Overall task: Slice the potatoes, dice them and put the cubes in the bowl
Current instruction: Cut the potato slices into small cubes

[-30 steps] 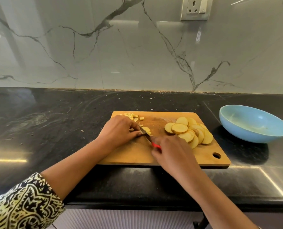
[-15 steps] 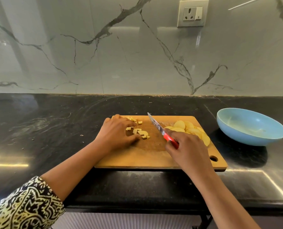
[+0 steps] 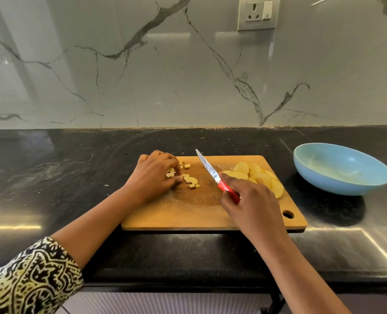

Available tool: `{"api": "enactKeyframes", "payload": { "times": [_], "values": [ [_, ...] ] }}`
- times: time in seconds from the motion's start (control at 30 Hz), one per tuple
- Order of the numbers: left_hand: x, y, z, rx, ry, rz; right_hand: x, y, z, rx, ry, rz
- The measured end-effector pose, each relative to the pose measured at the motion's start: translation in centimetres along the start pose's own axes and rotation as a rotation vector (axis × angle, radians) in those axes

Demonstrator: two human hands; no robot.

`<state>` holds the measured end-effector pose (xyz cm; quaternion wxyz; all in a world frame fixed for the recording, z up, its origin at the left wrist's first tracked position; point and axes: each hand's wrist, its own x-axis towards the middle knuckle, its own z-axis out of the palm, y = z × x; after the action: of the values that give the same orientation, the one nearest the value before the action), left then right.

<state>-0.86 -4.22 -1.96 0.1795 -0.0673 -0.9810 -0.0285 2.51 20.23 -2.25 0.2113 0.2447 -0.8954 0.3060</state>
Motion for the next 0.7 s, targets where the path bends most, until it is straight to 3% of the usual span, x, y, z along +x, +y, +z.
{"api": "enactKeyframes", "payload": {
  "times": [0.17,0.33,0.43,0.53,0.7],
  "values": [
    [0.5,-0.8,0.3,0.080,0.116,-0.042,0.2,-0.1,0.0,-0.007,-0.020,0.013],
    [0.3,-0.9,0.3,-0.096,0.311,-0.062,0.0,0.2,0.0,0.002,-0.008,0.038],
    [-0.1,-0.3,0.1,-0.223,0.204,0.127,0.1,0.3,0.0,-0.003,-0.003,0.051],
    [0.1,1.1,0.5,-0.150,0.004,0.276,0.2,0.2,0.1,-0.003,-0.009,0.051],
    [2.3,-0.2,0.8,0.133,0.033,0.170,0.5,0.3,0.2,-0.019,-0.012,0.066]
  ]
}}
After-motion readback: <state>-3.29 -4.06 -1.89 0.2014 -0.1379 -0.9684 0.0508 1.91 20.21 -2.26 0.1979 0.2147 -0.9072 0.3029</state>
